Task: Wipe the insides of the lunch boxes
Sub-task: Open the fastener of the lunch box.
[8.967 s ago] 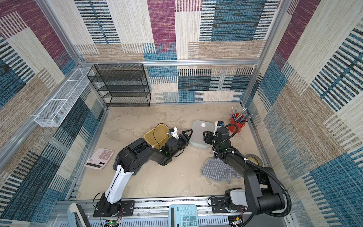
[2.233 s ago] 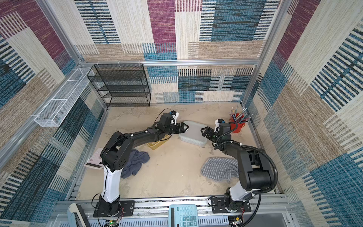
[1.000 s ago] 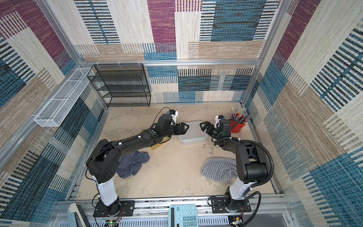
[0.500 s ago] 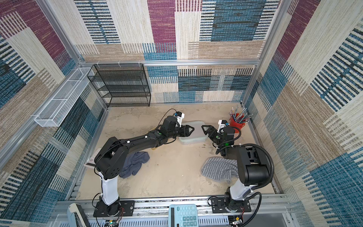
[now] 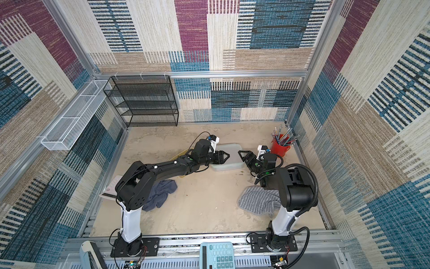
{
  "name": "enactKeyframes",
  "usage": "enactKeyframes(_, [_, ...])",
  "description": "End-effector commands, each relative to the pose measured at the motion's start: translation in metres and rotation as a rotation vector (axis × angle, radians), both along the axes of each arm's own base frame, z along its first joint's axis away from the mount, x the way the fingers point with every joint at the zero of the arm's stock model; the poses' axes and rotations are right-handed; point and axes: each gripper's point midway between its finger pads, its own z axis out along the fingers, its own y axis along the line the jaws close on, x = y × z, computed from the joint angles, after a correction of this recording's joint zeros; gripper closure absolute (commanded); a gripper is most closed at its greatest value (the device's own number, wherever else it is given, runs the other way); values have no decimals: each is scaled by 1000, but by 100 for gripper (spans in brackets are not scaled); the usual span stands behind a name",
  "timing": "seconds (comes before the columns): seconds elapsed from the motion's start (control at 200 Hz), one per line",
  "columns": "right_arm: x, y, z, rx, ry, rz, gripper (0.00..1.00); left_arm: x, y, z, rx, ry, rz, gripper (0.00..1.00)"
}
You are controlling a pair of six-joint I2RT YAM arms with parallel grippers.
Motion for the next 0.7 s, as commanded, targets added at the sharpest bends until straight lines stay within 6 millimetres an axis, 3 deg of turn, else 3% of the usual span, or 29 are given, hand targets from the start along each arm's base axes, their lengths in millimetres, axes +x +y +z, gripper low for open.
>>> enactKeyframes(0.0, [1,4,15,32,-57,16,11,-2,-2,-4,-12,26,-7,43])
enactKeyframes(0.23, [4,4,9,46,-42,15,13,-4,-3,-20,-6,70,-5,50])
enactKeyframes(0.396, [5,6,2,77,-32,18,20,-7,-3,-26,-6,93,-3,52])
enactKeyframes(0.696, [4,4,10,109,-53,1,25,-12,-11,-40,-7,123,-17,55])
